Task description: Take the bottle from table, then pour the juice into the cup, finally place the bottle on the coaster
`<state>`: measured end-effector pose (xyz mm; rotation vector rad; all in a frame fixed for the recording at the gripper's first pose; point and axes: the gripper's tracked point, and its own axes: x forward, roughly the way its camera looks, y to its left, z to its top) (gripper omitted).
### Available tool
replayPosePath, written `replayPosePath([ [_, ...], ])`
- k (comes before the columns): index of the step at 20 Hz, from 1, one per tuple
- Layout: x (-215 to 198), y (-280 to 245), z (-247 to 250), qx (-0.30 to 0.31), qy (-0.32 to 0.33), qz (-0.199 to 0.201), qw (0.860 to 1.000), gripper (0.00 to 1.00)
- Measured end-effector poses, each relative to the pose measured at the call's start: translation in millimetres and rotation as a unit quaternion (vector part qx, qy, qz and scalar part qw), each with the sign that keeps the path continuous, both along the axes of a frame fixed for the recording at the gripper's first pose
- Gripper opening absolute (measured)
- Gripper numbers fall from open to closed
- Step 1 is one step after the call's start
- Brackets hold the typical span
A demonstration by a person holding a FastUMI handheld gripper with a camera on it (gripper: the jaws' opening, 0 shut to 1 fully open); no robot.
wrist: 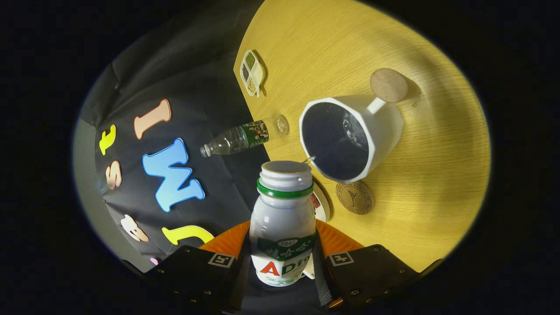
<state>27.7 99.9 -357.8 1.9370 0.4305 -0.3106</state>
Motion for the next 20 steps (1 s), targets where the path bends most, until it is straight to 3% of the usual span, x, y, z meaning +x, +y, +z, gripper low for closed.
replayPosePath([
  [20,1.9,2.0,8.2,0.023,0.013,-0.025,0.999,0.63],
])
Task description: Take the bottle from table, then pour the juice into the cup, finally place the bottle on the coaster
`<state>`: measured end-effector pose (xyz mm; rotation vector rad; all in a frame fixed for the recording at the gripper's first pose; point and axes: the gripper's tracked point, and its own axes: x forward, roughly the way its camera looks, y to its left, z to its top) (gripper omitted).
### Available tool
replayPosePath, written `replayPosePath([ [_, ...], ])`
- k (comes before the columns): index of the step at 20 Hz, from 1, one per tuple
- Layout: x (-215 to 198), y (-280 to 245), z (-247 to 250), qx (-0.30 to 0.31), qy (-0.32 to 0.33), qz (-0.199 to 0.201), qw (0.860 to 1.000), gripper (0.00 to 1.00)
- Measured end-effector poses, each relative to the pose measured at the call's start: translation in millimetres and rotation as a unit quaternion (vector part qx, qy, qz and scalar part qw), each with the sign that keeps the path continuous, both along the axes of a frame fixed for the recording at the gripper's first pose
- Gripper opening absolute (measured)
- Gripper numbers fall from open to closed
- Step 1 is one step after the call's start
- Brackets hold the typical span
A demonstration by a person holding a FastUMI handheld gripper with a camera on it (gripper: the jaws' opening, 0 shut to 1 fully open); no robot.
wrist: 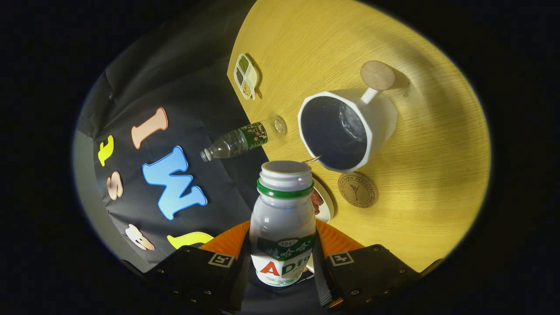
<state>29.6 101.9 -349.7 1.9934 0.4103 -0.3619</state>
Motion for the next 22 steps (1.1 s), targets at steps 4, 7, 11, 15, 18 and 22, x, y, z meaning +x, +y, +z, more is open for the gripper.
replayPosePath([
  [4,0,-2,-1,0.005,0.002,-0.006,1.0,0.63],
  [7,0,-3,-1,0.003,0.002,-0.005,1.0,0.63],
  [11,3,-3,-4,-0.007,0.004,-0.001,1.0,0.63],
  [15,5,-3,-1,-0.017,-0.002,0.006,1.0,0.63],
  [18,3,-6,-4,-0.014,0.0,-0.002,1.0,0.64],
  [22,-1,-4,-13,-0.021,0.004,0.005,1.0,0.63],
])
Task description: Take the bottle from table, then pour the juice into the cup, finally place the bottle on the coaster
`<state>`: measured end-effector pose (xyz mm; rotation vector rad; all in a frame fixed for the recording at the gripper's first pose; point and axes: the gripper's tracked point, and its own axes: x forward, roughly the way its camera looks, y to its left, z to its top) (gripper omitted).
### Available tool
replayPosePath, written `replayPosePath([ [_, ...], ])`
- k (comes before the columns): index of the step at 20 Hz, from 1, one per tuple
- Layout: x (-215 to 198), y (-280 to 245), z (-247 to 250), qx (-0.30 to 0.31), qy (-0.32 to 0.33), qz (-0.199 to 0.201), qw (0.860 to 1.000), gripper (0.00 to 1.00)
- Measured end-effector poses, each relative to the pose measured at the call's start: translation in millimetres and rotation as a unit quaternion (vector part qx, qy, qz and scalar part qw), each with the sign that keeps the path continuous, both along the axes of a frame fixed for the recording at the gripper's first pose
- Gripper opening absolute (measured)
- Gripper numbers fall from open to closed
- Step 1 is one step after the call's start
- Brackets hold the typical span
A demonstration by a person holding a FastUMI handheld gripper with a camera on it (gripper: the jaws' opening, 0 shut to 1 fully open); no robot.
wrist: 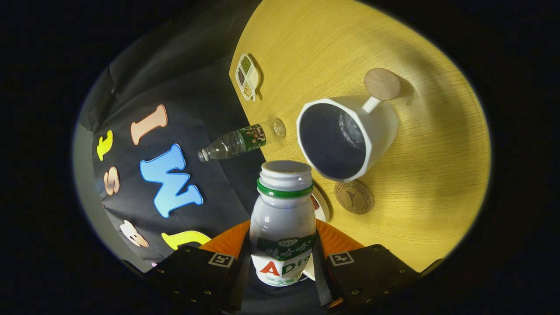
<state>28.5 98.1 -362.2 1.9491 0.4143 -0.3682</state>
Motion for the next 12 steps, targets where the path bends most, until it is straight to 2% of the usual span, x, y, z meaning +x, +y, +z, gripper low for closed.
replayPosePath([
  [12,-4.7,-1.5,1.0,-0.025,-0.018,0.013,0.999,0.63],
])
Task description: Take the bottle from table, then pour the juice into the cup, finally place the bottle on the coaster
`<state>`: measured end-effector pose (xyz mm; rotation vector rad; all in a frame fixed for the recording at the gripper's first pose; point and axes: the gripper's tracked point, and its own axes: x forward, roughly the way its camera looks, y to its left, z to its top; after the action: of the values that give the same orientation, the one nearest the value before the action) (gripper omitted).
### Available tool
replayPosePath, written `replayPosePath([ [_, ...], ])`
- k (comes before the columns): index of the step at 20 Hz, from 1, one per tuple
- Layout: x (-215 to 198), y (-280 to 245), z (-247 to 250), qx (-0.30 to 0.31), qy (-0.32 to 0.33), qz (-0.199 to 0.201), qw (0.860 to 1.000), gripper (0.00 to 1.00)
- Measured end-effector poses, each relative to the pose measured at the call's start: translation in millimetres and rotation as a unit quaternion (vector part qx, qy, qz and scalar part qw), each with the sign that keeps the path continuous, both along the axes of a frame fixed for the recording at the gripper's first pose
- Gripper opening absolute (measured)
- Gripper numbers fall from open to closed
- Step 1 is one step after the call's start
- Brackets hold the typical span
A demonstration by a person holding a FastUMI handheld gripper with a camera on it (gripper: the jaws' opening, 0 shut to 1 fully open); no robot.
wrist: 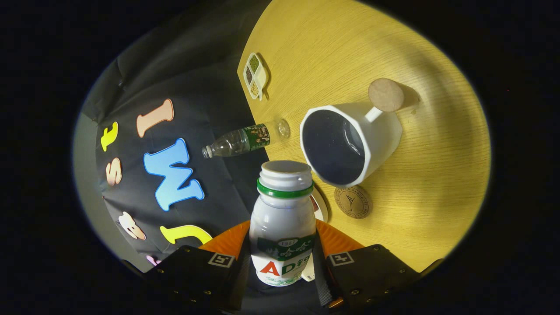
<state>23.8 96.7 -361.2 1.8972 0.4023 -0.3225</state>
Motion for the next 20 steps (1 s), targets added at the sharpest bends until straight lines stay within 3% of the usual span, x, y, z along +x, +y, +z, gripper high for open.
replayPosePath([
  [5,-2,4,-1,-0.015,-0.001,0.014,1.0,0.63],
  [14,2,7,-2,-0.102,-0.02,0.057,0.993,0.63],
  [17,3,15,0,-0.162,-0.033,0.093,0.982,0.63],
  [20,6,20,6,-0.245,-0.047,0.134,0.959,0.64],
])
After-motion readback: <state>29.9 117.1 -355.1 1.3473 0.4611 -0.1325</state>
